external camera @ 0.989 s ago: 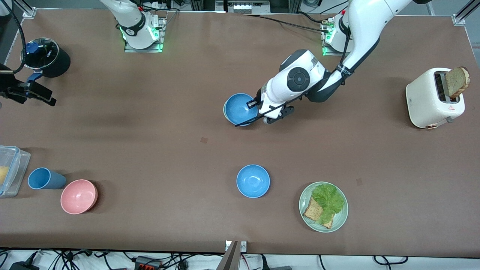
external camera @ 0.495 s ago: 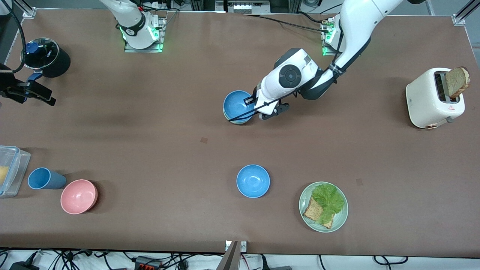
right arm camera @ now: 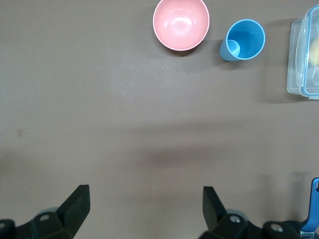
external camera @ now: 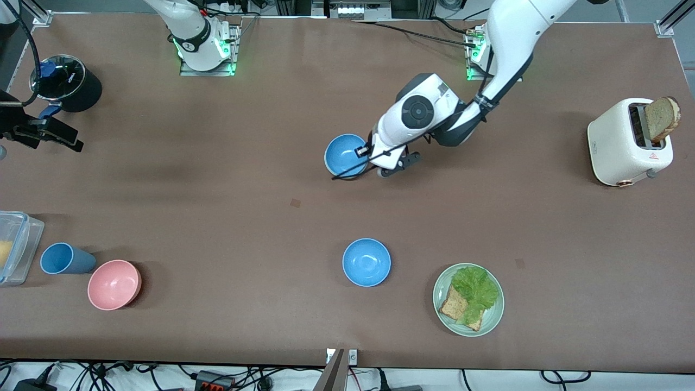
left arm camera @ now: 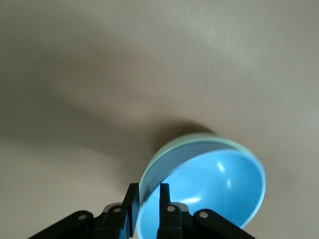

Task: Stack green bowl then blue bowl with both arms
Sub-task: 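Open the left gripper and withdraw it from the stacked bowls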

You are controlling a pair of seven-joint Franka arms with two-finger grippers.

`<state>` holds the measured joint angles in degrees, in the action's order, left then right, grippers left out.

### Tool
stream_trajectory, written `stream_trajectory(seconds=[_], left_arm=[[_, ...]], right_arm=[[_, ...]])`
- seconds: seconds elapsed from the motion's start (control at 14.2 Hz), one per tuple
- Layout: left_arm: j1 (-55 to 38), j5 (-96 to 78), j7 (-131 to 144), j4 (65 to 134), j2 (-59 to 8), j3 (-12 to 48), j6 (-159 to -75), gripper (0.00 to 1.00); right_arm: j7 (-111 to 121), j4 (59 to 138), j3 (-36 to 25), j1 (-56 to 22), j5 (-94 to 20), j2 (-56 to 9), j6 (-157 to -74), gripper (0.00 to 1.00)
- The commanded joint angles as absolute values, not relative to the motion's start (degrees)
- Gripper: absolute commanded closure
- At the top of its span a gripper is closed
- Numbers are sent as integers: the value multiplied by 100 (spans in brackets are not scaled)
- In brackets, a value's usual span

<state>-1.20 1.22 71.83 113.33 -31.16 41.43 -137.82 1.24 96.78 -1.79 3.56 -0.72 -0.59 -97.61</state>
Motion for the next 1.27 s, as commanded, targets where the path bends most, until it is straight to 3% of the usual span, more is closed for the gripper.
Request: stream_trajectory(seconds=[0.0,0.35,0.64,1.2], left_arm=[[551,229,6972,11268,-2707,4454,-13115,76],[2599,220,5961,11136,-2733,5791,-12394,75],[2803,228,5258,10505,-2742,5766,-11568,71],[3743,464,2270,10021,-2733,5731,-10900,70]], right_arm=[[211,9853,-149,369,26,141,-9765,0],[220,9844,-149,369,62,141,-9800,0],[211,9852,-141,369,70,141,-9782,0],[220,9826,-141,378,62,141,-9800,0]])
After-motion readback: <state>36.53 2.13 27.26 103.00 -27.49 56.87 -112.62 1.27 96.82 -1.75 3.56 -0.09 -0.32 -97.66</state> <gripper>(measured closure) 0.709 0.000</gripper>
